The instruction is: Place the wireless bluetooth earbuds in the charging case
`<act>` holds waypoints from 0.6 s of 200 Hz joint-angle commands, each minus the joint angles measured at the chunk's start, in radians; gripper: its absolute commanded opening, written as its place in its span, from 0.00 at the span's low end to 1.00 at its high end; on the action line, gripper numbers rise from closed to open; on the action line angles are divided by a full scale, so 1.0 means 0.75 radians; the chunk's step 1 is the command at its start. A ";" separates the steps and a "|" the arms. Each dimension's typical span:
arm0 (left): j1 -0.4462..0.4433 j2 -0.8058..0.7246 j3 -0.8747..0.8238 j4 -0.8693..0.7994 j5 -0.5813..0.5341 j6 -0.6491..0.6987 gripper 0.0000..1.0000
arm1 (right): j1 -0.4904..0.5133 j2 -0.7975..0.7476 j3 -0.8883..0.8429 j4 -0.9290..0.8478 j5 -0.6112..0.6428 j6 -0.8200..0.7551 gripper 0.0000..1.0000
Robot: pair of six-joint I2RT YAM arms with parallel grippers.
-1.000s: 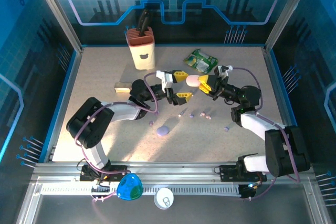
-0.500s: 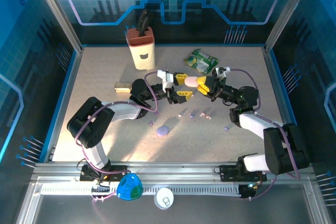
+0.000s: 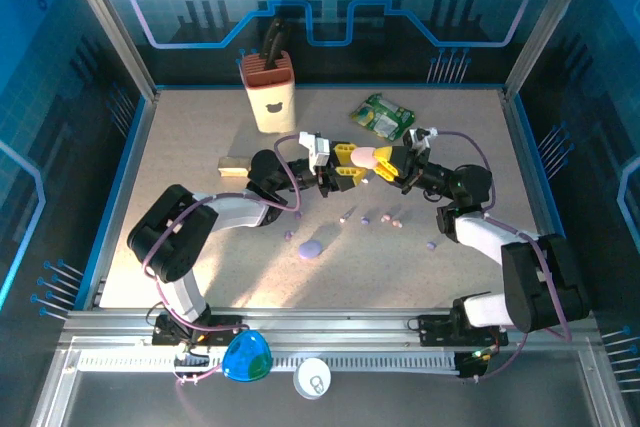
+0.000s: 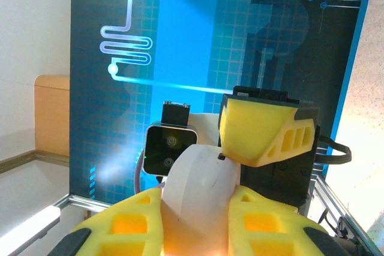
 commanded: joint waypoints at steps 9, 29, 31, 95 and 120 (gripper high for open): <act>-0.018 -0.012 0.040 0.045 0.058 -0.014 0.39 | 0.016 0.019 -0.003 0.044 0.021 -0.007 0.07; -0.020 -0.012 0.041 0.045 0.057 -0.014 0.36 | 0.017 0.019 -0.004 0.037 0.021 -0.008 0.08; -0.018 -0.012 0.041 0.045 0.058 -0.015 0.36 | 0.017 0.018 -0.004 0.035 0.021 -0.010 0.09; -0.007 -0.015 -0.009 0.045 0.034 0.006 0.37 | -0.069 -0.061 -0.004 -0.075 0.002 -0.089 0.74; 0.007 -0.027 -0.049 0.044 0.036 0.008 0.37 | -0.152 -0.083 -0.006 -0.102 -0.041 -0.121 0.81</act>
